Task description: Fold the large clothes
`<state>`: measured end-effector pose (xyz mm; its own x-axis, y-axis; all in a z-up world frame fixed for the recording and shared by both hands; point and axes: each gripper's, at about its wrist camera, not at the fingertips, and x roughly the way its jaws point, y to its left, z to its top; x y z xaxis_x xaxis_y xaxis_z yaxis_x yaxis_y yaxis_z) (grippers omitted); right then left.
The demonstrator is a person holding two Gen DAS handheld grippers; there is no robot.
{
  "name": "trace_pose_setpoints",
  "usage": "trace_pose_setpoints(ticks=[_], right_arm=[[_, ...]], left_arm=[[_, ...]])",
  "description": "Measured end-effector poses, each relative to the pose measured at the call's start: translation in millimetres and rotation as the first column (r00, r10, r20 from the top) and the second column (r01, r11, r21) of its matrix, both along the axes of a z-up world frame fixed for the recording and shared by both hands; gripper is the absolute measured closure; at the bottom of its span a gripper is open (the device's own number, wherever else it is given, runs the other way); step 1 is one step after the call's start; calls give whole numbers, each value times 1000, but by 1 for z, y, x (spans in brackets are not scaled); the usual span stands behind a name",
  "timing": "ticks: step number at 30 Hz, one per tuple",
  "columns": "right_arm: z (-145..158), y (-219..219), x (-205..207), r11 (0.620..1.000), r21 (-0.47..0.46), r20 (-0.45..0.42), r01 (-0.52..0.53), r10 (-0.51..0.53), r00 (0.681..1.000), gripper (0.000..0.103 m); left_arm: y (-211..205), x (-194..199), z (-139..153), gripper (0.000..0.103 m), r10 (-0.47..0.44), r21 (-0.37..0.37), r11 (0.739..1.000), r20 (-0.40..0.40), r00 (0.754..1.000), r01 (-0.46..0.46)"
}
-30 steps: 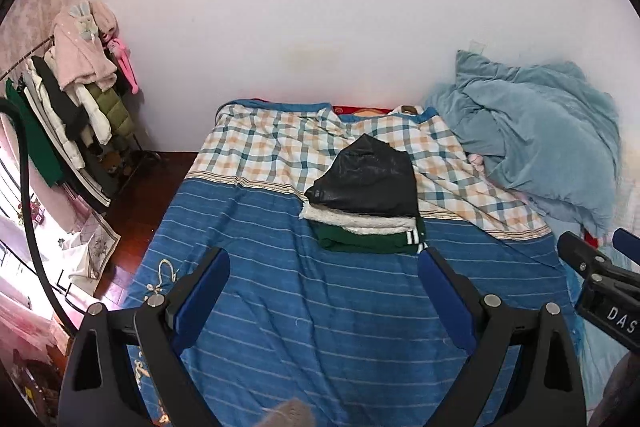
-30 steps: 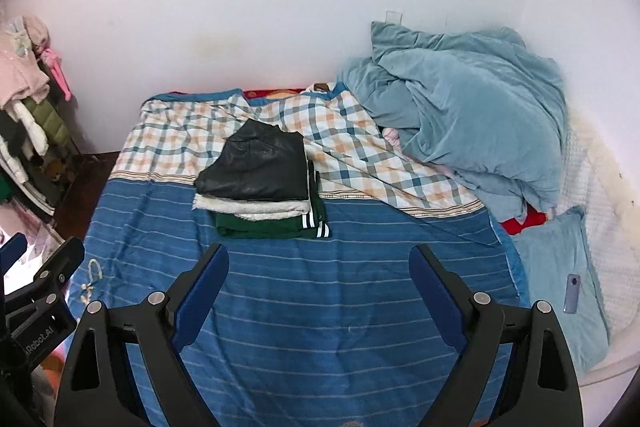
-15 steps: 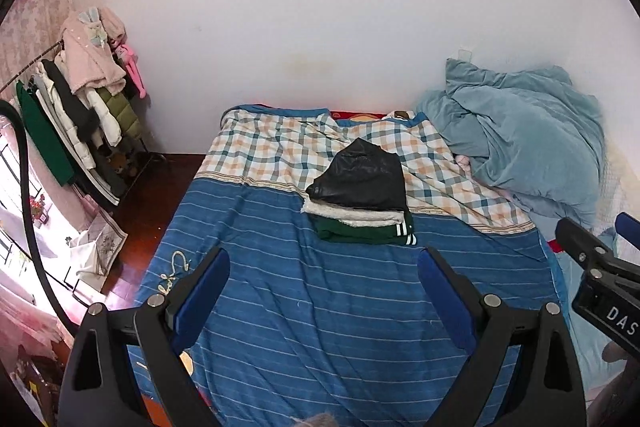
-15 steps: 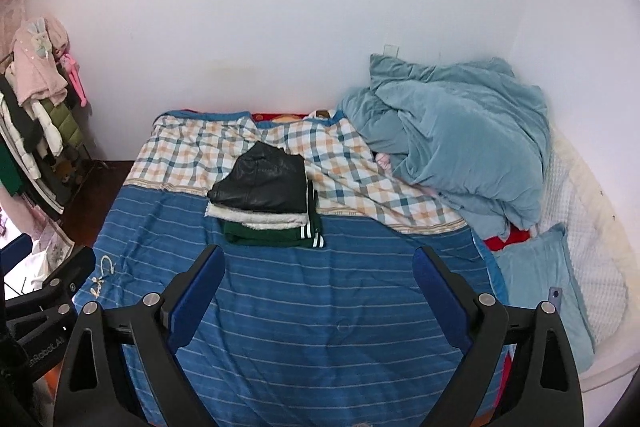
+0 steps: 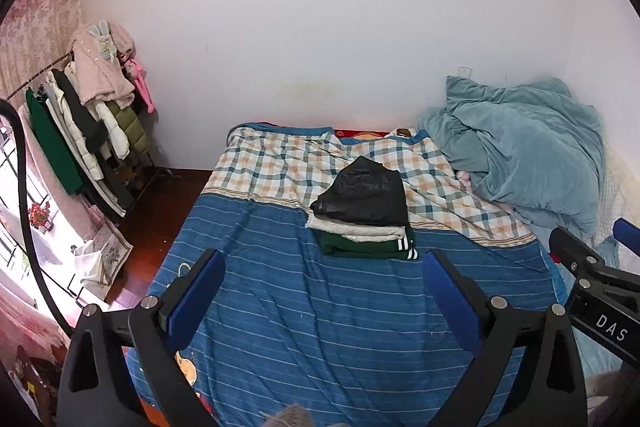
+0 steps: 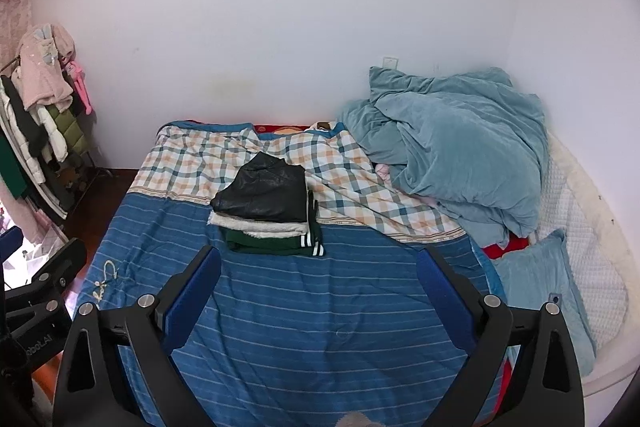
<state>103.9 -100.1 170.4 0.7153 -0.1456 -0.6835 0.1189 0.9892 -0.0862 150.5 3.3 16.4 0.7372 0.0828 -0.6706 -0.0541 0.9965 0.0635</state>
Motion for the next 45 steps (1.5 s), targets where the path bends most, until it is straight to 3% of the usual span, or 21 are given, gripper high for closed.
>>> trace_pose_setpoints(ticks=[45], right_arm=[[-1, -8, -5, 1000, 5, 29, -18, 18, 999, 2]], left_arm=[[-7, -11, 17, 1, 34, -13, 999, 47, 998, -33]])
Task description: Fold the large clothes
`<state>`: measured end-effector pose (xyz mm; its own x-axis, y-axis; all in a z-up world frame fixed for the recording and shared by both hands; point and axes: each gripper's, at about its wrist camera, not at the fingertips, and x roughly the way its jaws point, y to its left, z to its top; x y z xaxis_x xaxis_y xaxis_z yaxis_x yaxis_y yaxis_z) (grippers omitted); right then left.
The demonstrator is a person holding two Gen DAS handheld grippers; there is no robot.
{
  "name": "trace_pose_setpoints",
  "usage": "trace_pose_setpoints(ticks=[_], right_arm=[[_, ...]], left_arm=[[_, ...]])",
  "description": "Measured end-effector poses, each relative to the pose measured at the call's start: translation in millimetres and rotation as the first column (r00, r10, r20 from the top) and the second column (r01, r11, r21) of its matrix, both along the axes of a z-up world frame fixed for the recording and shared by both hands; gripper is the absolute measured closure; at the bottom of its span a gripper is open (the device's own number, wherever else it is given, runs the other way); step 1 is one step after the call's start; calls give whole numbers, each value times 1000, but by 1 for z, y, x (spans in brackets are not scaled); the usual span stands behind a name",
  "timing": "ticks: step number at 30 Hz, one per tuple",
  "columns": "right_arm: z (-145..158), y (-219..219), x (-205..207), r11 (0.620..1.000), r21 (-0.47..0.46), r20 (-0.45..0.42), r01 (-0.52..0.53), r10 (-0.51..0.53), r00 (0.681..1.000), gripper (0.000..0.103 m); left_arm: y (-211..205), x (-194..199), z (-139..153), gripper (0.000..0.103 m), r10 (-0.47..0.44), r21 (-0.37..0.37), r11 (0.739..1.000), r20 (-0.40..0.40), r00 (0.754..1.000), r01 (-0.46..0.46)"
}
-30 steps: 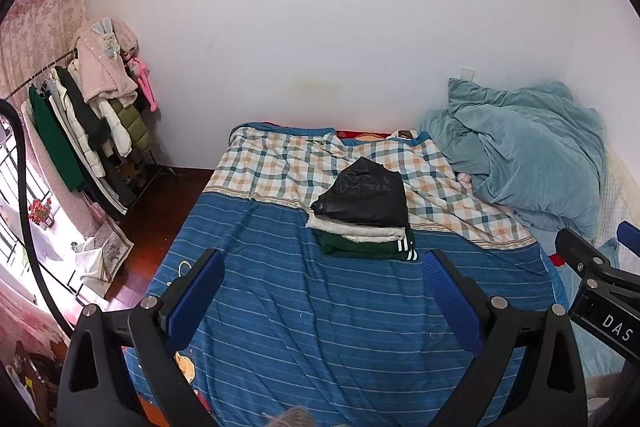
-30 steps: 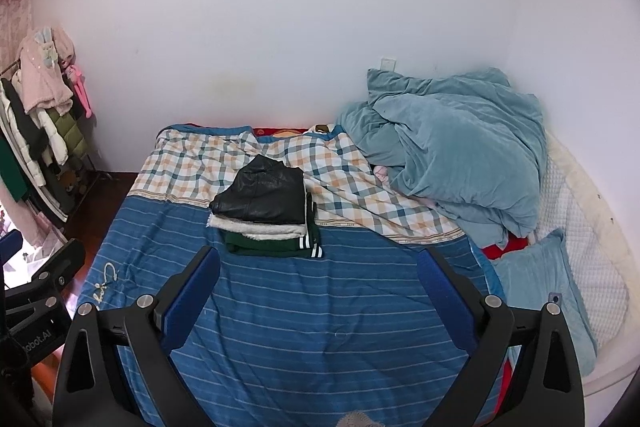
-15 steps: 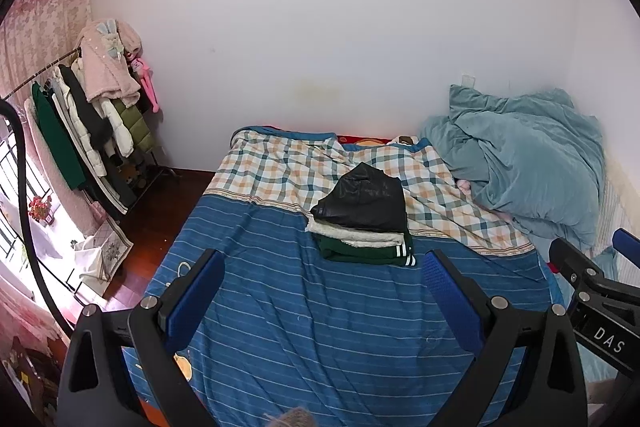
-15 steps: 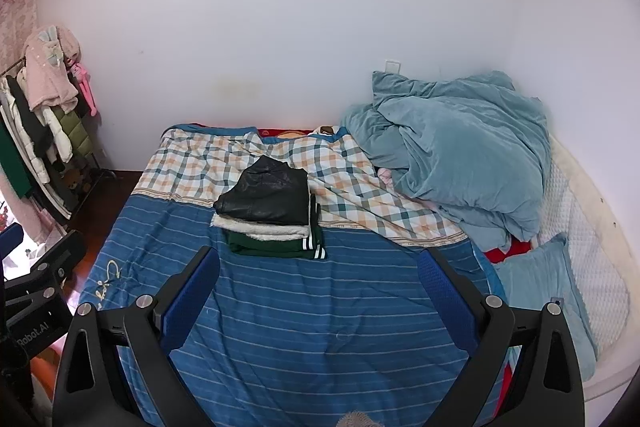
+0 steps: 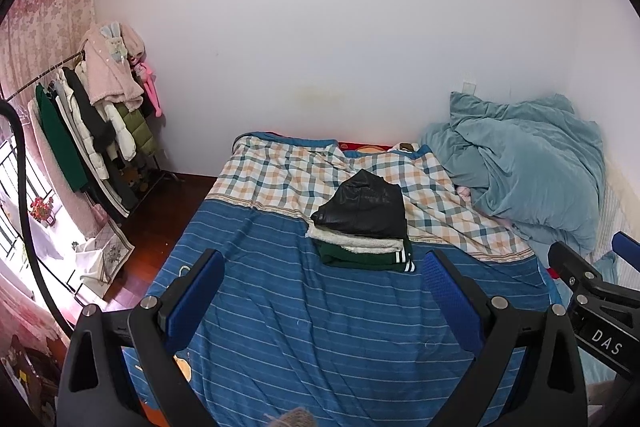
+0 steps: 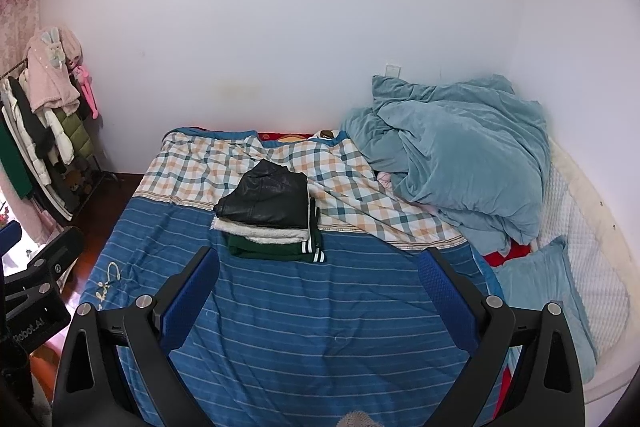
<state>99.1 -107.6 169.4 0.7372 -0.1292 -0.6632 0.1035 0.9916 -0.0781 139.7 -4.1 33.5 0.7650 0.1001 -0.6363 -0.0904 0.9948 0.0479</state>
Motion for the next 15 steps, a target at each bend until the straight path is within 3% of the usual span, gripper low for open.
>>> trace_pose_setpoints(ticks=[15], right_arm=[[5, -3, -1, 1000, -5, 8, 5, -5, 1000, 2]], left_arm=[[-3, -4, 2, 1, -2, -7, 1000, 10, 1000, 2]])
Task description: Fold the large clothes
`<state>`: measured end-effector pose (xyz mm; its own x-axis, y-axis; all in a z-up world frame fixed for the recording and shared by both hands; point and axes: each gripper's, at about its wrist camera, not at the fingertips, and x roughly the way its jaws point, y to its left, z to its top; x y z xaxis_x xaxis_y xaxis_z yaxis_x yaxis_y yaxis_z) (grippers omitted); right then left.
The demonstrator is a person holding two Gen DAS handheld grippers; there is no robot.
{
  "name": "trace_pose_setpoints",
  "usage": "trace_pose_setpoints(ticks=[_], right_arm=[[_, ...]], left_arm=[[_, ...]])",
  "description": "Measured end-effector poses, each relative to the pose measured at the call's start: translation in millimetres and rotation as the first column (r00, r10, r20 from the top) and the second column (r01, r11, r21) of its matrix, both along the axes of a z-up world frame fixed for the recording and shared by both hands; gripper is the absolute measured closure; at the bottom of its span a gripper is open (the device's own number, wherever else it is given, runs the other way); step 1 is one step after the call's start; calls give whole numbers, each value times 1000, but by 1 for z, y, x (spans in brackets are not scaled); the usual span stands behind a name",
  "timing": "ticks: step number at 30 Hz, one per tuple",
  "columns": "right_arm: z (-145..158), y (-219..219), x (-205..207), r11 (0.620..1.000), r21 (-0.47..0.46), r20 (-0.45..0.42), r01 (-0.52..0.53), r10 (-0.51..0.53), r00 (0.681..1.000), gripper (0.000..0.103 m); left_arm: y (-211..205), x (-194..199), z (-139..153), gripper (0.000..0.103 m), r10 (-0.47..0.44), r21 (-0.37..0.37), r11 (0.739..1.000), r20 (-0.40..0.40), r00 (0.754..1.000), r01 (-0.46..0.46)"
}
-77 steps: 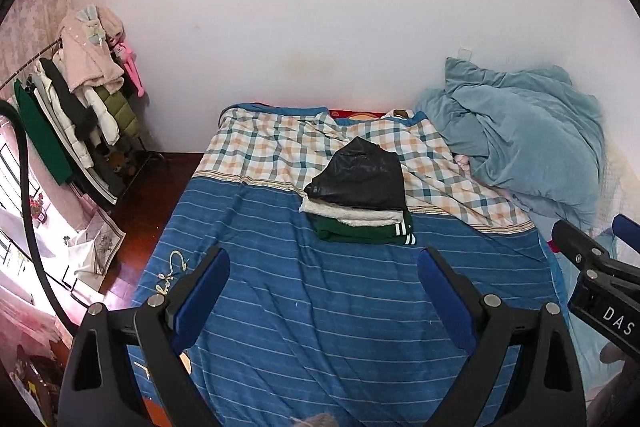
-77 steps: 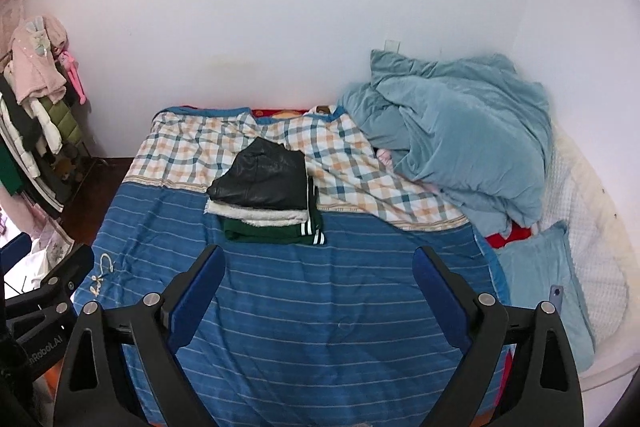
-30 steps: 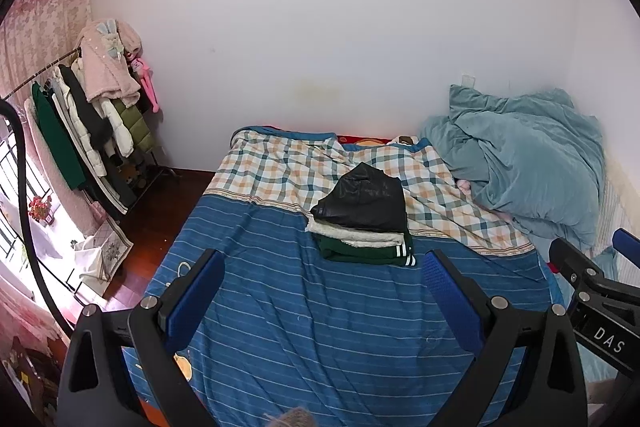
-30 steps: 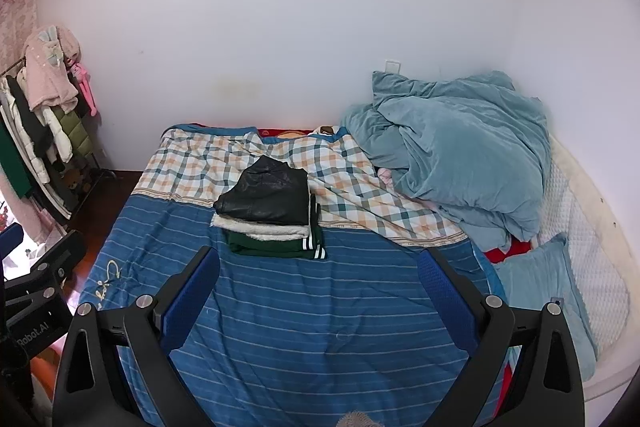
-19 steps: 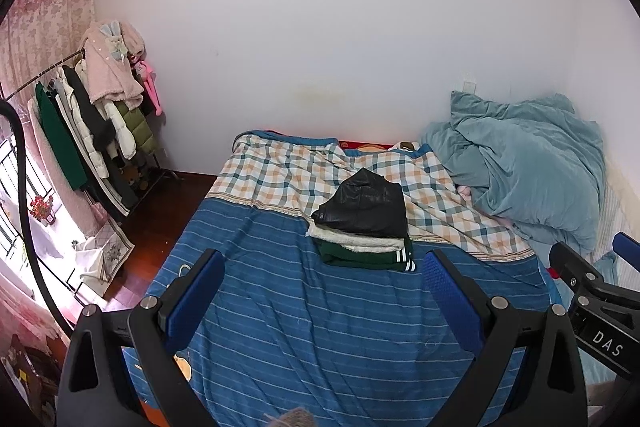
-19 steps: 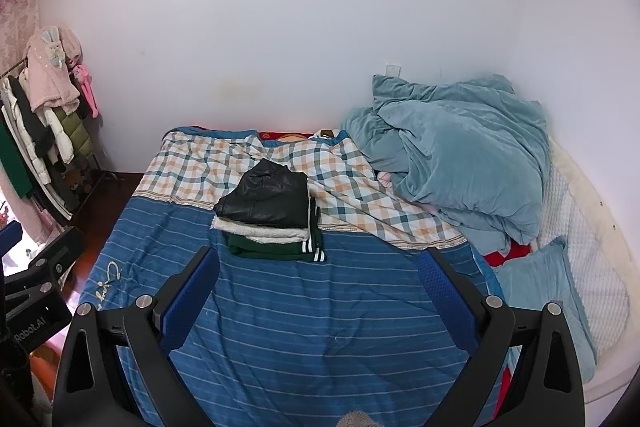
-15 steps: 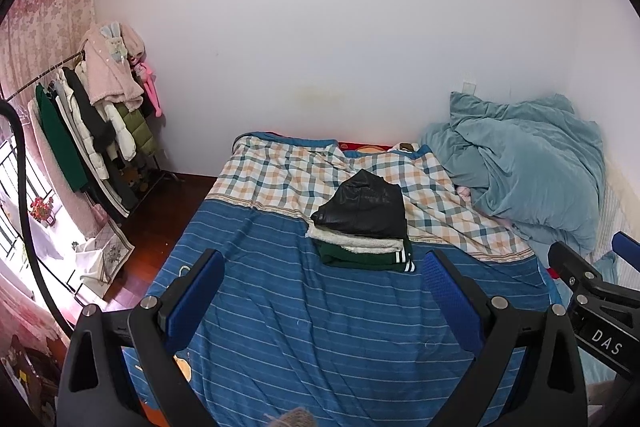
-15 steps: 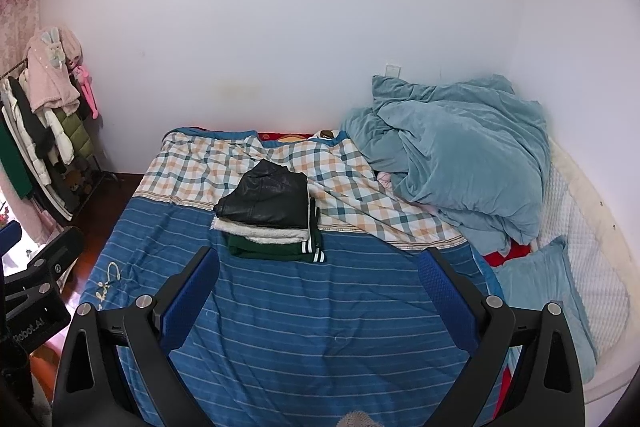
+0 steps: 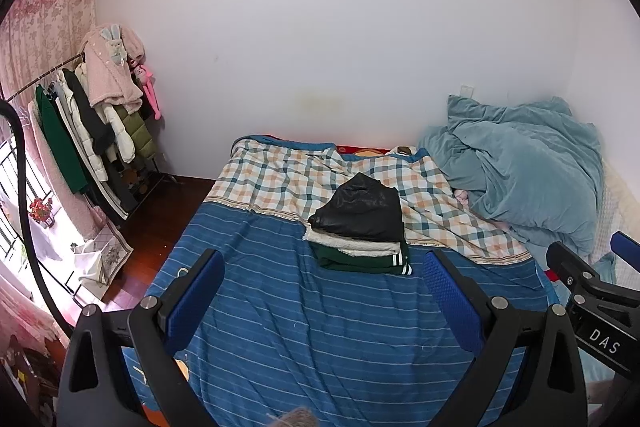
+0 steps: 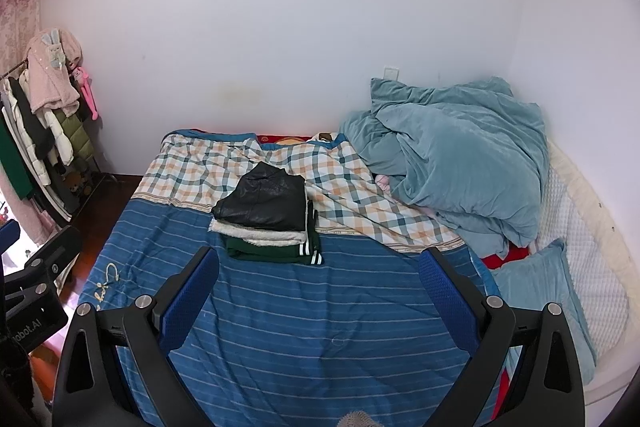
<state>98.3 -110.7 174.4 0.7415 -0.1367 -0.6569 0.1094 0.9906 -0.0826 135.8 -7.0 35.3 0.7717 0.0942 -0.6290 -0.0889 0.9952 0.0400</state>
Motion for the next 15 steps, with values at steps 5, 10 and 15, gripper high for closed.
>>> trace_pose_setpoints(ticks=[5, 10, 15], right_arm=[[0, 0, 0, 1000, 0, -2, -1, 1, 1000, 2], [1, 1, -1, 1000, -2, 1, 1, -1, 1000, 2], [1, 1, -4, 1000, -3, 2, 6, -6, 1000, 2]], left_arm=[[-3, 2, 1, 1, 2, -3, 1000, -1, 1000, -2], [-5, 3, 2, 1, 3, -4, 1000, -3, 1000, -3], [-6, 4, 2, 1, 11, -13, 1000, 3, 1000, -11]])
